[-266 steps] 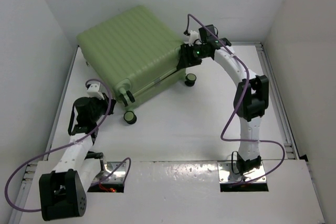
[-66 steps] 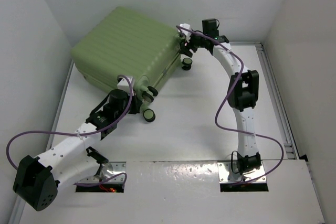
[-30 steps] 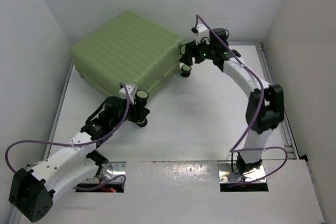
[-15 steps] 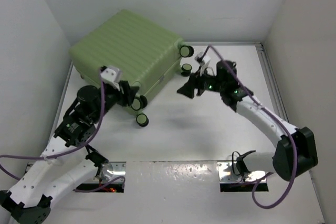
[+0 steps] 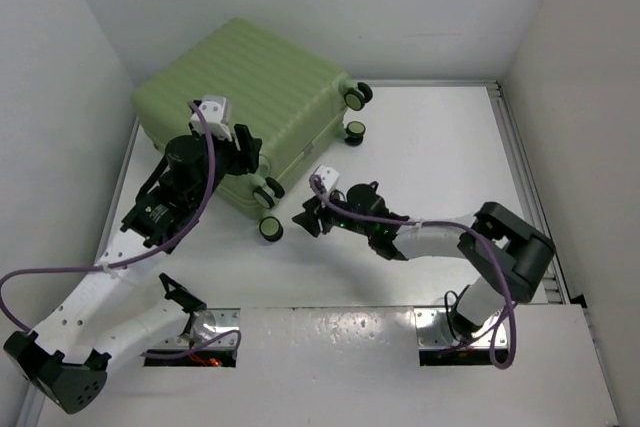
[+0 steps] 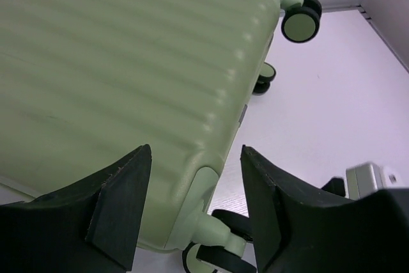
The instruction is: Pack the luggage
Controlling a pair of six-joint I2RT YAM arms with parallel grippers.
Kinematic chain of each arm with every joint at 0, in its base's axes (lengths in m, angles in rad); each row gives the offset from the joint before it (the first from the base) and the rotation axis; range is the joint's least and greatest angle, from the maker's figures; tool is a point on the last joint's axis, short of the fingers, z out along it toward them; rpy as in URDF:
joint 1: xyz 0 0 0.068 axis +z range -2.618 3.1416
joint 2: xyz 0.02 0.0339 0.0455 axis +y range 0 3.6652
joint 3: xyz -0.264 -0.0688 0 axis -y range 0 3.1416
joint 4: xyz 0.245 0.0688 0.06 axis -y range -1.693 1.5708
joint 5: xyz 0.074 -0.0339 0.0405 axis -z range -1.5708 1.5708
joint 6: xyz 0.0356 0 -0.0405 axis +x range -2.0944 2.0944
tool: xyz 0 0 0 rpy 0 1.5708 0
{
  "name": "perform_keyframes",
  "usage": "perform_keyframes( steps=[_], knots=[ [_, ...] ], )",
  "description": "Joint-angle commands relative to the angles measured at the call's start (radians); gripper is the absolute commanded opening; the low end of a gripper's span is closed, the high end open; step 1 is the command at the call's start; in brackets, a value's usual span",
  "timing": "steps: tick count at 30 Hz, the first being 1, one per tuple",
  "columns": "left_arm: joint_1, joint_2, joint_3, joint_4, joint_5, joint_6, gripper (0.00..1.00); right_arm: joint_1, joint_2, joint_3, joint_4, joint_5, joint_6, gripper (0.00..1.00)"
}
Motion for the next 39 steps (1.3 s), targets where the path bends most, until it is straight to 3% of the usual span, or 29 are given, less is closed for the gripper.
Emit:
perform_keyframes(
  steps=[1, 5, 8, 13, 17, 18, 20, 21, 23, 32, 39],
  knots=[
    [0.027, -0.027, -0.006, 0.055, -0.037, -0.025, 0.63, 0.062, 0.056, 0.01, 0.397, 0.09, -0.093, 0.47],
    [0.038, -0.027, -0.019, 0.055, -0.037, -0.048, 0.63, 0.105, 0.108, 0.004, 0.5, 0.092, -0.053, 0.4],
    [0.047, -0.027, -0.029, 0.055, -0.037, -0.048, 0.63, 0.14, 0.157, -0.011, 0.636, 0.005, -0.113, 0.37],
    [0.066, -0.017, -0.039, 0.076, -0.047, -0.057, 0.63, 0.16, 0.222, 0.018, 0.625, -0.005, -0.121, 0.37],
    [0.087, -0.017, -0.048, 0.076, -0.047, -0.057, 0.63, 0.162, 0.262, 0.041, 0.635, 0.029, -0.036, 0.25],
    [0.087, -0.017, -0.048, 0.076, -0.056, -0.057, 0.63, 0.163, 0.274, 0.055, 0.628, 0.073, -0.039, 0.17],
    [0.098, -0.017, -0.059, 0.086, -0.056, -0.057, 0.63, 0.191, 0.29, 0.085, 0.6, 0.201, -0.056, 0.21],
    [0.107, -0.017, -0.059, 0.086, -0.065, -0.057, 0.63, 0.2, 0.308, 0.11, 0.563, 0.26, -0.07, 0.34],
    [0.107, -0.028, -0.068, 0.086, -0.065, -0.068, 0.63, 0.206, 0.316, 0.137, 0.552, 0.29, -0.064, 0.42],
    [0.135, -0.028, -0.086, 0.095, -0.065, -0.068, 0.63, 0.217, 0.386, 0.226, 0.497, 0.397, -0.065, 0.42],
    [0.144, -0.028, -0.105, 0.104, -0.054, -0.059, 0.63, 0.211, 0.376, 0.188, 0.486, 0.436, -0.058, 0.4]
  ],
)
